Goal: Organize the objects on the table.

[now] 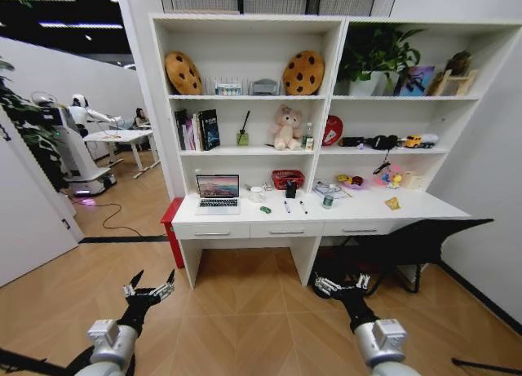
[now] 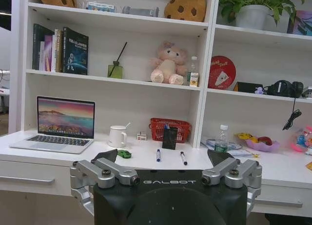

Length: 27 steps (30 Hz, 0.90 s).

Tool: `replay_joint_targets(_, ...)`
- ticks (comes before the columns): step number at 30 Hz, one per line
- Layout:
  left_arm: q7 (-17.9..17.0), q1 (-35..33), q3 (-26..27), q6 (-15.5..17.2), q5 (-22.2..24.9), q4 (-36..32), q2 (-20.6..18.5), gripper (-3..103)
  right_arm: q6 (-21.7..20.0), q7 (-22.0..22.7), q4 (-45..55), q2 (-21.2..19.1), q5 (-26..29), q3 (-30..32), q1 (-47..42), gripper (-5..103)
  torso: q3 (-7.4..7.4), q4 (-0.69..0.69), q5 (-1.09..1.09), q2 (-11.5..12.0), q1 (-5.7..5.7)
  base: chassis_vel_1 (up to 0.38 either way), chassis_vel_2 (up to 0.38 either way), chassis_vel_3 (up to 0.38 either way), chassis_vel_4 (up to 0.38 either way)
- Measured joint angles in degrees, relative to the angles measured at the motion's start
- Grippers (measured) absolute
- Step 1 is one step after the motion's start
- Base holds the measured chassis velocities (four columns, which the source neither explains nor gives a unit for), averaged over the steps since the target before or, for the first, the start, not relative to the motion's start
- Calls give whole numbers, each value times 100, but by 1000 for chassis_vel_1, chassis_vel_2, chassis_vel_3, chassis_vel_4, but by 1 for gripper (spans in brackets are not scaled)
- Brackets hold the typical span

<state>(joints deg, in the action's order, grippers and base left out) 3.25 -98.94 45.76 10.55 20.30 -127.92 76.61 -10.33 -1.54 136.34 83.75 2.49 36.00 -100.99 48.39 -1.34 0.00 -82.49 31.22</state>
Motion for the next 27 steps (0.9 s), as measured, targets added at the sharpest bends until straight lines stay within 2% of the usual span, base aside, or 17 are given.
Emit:
replay_joint_targets(6,99,102,-2,-99,81,41,23,100,-4,1,-20,-2,2,29,12,100,0,-1,0,0,0,0,0,0,0)
replay_joint_targets(10,161,150,12,-110,-62,69,23,100,16,5,-24,13,6,46,4,100,0,0,0,0,0,0,0,0,0)
replay_joint_targets(14,73,239,9,-304,-264,171,60,100,27,11,-45,14,10,48,4,100,0,-1,0,0,0,0,0,0,0)
replay_joint_targets(27,183,278,-6,-202,-348,145,91,100,41,14,-76,15,8,26,10,100,0,-1,0,0,0,0,0,0,0)
